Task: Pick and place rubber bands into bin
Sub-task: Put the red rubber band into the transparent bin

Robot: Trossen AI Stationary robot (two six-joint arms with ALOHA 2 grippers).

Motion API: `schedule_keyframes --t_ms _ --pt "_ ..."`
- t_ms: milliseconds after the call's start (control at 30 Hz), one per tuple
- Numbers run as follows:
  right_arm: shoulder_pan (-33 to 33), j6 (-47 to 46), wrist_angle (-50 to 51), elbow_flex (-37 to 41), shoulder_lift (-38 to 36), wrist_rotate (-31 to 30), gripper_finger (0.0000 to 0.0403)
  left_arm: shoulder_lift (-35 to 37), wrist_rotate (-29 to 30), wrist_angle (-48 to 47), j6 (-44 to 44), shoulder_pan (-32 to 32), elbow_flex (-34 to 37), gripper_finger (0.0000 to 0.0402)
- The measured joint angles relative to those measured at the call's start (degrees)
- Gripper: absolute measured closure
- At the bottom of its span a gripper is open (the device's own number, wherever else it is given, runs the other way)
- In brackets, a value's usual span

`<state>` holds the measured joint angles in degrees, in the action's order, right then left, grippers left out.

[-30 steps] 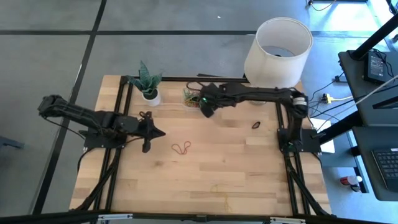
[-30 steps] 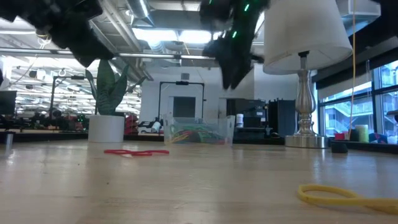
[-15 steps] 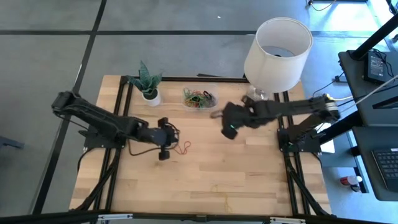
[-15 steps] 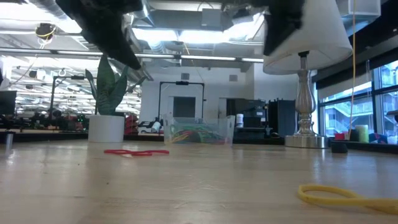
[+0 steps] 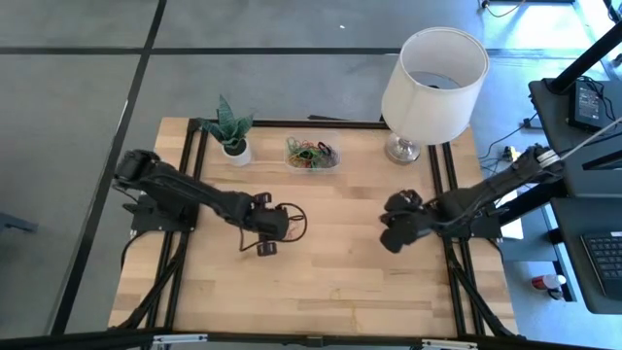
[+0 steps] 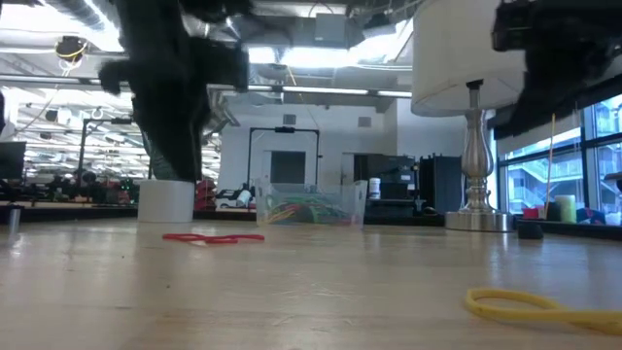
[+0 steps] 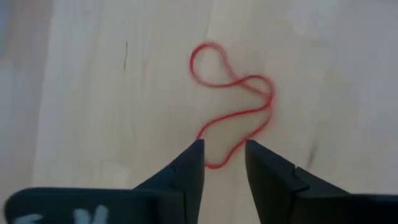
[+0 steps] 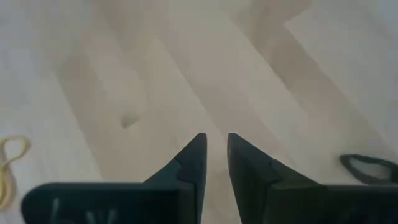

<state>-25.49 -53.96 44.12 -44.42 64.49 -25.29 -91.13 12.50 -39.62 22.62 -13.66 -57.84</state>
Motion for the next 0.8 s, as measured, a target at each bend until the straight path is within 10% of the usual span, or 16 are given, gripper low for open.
schedule_keyframes --t_ms 800 --pt "-7.07 0.52 -0.09 2.59 -2.54 -0.21 0.0339 -11.02 -6.88 -5.09 15.88 5.72 -4.89 0.0399"
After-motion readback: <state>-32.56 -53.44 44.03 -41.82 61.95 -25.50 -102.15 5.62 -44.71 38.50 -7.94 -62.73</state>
